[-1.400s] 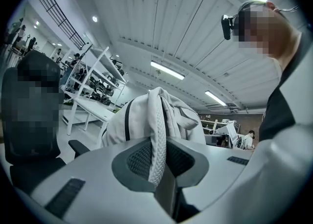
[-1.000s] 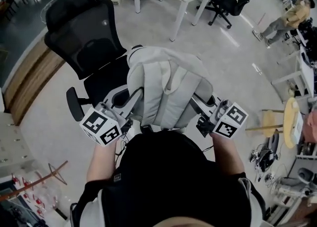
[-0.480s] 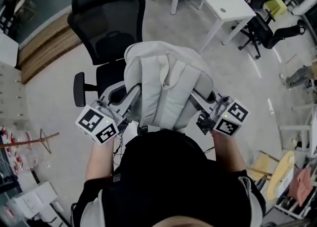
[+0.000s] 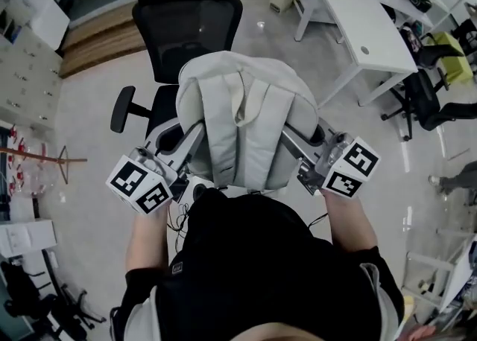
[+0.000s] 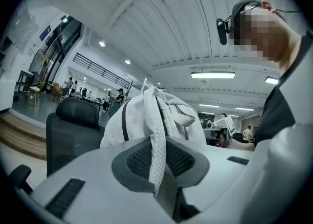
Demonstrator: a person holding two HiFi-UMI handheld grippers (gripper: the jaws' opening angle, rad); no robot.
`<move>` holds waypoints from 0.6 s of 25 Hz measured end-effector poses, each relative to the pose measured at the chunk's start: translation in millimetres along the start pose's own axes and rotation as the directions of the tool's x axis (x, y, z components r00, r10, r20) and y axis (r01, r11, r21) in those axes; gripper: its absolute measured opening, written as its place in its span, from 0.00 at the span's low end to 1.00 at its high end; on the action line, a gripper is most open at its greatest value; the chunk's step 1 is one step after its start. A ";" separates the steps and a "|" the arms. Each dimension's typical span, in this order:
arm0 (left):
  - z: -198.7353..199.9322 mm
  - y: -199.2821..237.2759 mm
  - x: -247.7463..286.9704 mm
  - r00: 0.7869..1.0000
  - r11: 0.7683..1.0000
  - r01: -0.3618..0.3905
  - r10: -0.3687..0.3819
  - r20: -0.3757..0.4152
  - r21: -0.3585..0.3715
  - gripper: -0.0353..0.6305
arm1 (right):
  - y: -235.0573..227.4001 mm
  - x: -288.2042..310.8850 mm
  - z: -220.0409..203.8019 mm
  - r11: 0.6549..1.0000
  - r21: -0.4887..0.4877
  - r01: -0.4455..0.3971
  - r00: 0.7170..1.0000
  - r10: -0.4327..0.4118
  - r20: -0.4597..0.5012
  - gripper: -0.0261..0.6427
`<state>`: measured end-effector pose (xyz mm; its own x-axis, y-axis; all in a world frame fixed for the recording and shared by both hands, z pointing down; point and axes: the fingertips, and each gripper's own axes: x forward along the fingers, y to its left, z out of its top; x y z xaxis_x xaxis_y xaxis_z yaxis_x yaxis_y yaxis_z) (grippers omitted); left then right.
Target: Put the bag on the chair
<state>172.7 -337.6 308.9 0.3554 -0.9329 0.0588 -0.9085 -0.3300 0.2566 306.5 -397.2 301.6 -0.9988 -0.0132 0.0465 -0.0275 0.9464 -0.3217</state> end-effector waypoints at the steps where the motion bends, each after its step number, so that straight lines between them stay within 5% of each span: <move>1: -0.3 -5.9 4.3 1.000 1.000 -0.011 0.011 0.003 -0.001 0.15 | -3.4 -5.6 3.5 1.000 -0.012 -0.012 1.000 0.012 -0.005 0.14; 15: 24.0 26.4 41.3 0.992 0.993 -0.117 0.116 0.054 0.014 0.15 | -56.3 22.1 33.8 0.993 0.009 -0.115 0.993 0.115 -0.017 0.14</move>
<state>158.1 -388.4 295.0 0.2355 -0.9712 0.0358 -0.9468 -0.2210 0.2340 284.7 -461.7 288.8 -0.9945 0.1018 0.0255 0.0875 0.9386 -0.3338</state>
